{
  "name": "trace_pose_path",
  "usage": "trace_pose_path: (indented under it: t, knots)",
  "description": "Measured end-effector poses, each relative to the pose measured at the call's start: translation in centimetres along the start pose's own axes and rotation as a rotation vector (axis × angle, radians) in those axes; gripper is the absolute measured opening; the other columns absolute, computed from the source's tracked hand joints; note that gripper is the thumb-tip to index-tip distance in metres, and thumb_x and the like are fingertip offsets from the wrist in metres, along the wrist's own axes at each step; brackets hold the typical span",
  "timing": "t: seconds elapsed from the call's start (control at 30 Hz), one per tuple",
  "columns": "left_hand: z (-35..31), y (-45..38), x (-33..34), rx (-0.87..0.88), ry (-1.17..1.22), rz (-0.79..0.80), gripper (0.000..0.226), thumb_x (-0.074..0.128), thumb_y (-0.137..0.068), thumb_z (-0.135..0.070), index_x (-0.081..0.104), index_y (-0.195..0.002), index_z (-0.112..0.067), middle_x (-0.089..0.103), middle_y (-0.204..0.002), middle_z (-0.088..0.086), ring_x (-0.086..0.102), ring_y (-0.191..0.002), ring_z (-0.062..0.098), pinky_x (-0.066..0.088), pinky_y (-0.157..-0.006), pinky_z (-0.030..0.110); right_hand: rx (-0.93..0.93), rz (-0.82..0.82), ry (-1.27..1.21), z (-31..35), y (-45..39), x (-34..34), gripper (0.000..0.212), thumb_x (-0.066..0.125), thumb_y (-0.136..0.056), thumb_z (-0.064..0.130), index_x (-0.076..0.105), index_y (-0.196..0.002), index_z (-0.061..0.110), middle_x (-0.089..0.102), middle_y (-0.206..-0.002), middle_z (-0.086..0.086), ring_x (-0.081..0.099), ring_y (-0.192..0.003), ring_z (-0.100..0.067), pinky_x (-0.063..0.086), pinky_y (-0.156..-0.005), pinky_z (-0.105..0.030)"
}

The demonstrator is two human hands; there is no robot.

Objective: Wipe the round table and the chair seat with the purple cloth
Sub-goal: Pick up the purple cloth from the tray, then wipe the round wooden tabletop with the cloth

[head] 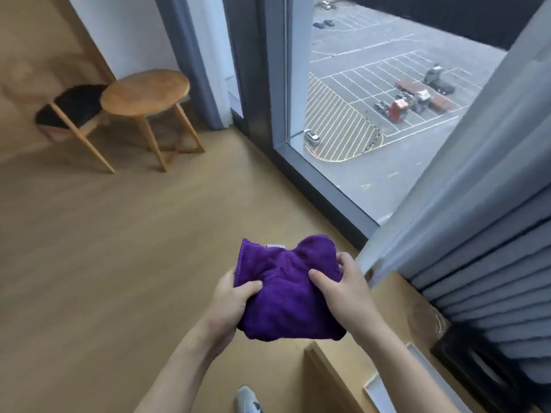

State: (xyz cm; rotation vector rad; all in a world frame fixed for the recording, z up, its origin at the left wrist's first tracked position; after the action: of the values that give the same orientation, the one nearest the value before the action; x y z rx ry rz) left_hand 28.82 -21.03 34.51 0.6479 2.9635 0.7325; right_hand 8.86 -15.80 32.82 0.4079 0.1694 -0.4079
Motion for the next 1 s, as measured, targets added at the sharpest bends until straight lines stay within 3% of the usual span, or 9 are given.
trace_pose_path:
  t: [0.1,0.2,0.27,0.37,0.53,0.67,0.77,0.83,1.0]
  knots:
    - [-1.9,0.0,-6.7,0.029,0.102,-0.033,0.037,0.059,-0.087,-0.016,0.075,-0.118,-0.026,0.073,-0.126,0.006,0.071,-0.112,0.022,0.057,-0.079,0.027,-0.040,0.046,0.021,4.0,-2.5,5.4,0.015,0.074,-0.087,0.025,0.062,-0.096,0.026,0.072,-0.087,0.009,0.069,-0.076,-0.005,0.055,-0.064,-0.021]
    - [-4.2,0.0,-12.6,0.071,0.253,0.006,0.040,0.045,-0.101,-0.017,0.068,-0.134,-0.023,0.065,-0.140,0.003,0.062,-0.128,0.019,0.054,-0.095,0.032,-0.066,0.052,0.061,7.6,-4.7,10.3,0.014,0.075,-0.084,0.025,0.064,-0.093,0.024,0.072,-0.088,0.005,0.070,-0.079,-0.013,0.058,-0.075,-0.037]
    - [-5.6,-0.5,-16.1,0.065,0.419,0.008,0.043,0.041,-0.101,-0.026,0.070,-0.131,-0.018,0.068,-0.133,0.004,0.065,-0.121,0.020,0.054,-0.093,0.034,-0.073,0.072,0.071,9.7,-6.3,13.6,0.014,0.075,-0.083,0.025,0.064,-0.092,0.023,0.072,-0.087,0.004,0.070,-0.081,-0.017,0.058,-0.078,-0.042]
    - [-7.0,-2.2,-19.7,0.053,0.537,0.004,0.045,0.041,-0.092,-0.025,0.075,-0.121,-0.017,0.068,-0.119,0.007,0.067,-0.102,0.021,0.055,-0.080,0.032,-0.074,0.107,0.093,12.1,-8.9,17.5,0.015,0.074,-0.083,0.024,0.063,-0.093,0.021,0.072,-0.087,0.002,0.070,-0.080,-0.017,0.059,-0.073,-0.040]
    - [-10.1,-7.2,-22.5,0.126,0.477,0.048,0.053,0.036,-0.098,-0.014,0.055,-0.147,-0.019,0.055,-0.148,0.008,0.052,-0.126,0.027,0.041,-0.100,0.038,-0.053,0.144,0.162,14.5,-15.1,22.1,0.015,0.072,-0.083,0.021,0.059,-0.090,0.016,0.069,-0.087,-0.002,0.068,-0.080,-0.021,0.053,-0.067,-0.035]
    - [-12.8,-12.4,-24.9,0.142,0.473,-0.065,0.044,0.050,-0.095,-0.013,0.064,-0.137,-0.019,0.064,-0.130,0.012,0.062,-0.107,0.022,0.051,-0.086,0.031,-0.076,0.223,0.172,17.2,-21.0,25.4,0.015,0.069,-0.084,0.020,0.057,-0.090,0.013,0.066,-0.084,-0.002,0.063,-0.072,-0.018,0.049,-0.062,-0.031]
    - [-15.3,-15.9,-26.8,0.139,0.504,-0.194,0.035,0.056,-0.097,-0.013,0.068,-0.130,-0.019,0.067,-0.131,0.013,0.067,-0.107,0.025,0.056,-0.087,0.035,-0.109,0.311,0.201,20.0,-24.8,28.4,0.011,0.065,-0.084,0.019,0.059,-0.092,0.015,0.069,-0.087,-0.001,0.065,-0.075,-0.016,0.049,-0.062,-0.030]
    - [-17.1,-17.8,-28.3,0.165,0.571,-0.262,0.036,0.064,-0.089,-0.018,0.071,-0.124,-0.020,0.071,-0.124,0.012,0.070,-0.101,0.025,0.058,-0.079,0.033,-0.164,0.397,0.244,21.9,-27.0,30.9,0.008,0.064,-0.085,0.020,0.060,-0.092,0.019,0.069,-0.086,0.004,0.065,-0.075,-0.011,0.046,-0.061,-0.026]
    - [-20.6,-21.4,-33.2,0.192,0.650,-0.409,0.029,0.057,-0.099,-0.013,0.071,-0.124,-0.018,0.073,-0.121,0.015,0.072,-0.099,0.026,0.059,-0.075,0.032,-0.279,0.621,0.437,25.9,-31.2,38.1,0.025,0.066,-0.084,0.043,0.056,-0.100,0.029,0.067,-0.100,0.015,0.064,-0.086,-0.001,0.046,-0.066,-0.021]
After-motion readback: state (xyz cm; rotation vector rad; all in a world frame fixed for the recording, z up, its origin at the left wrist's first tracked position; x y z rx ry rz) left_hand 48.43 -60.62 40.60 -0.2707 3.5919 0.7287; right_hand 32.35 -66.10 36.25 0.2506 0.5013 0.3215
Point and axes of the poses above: each hand's wrist, its own y-axis away from the middle knuckle, its own x-axis out of the palm, z = x × y, the point moved 2 cm from there along -y, towards the middle knuckle
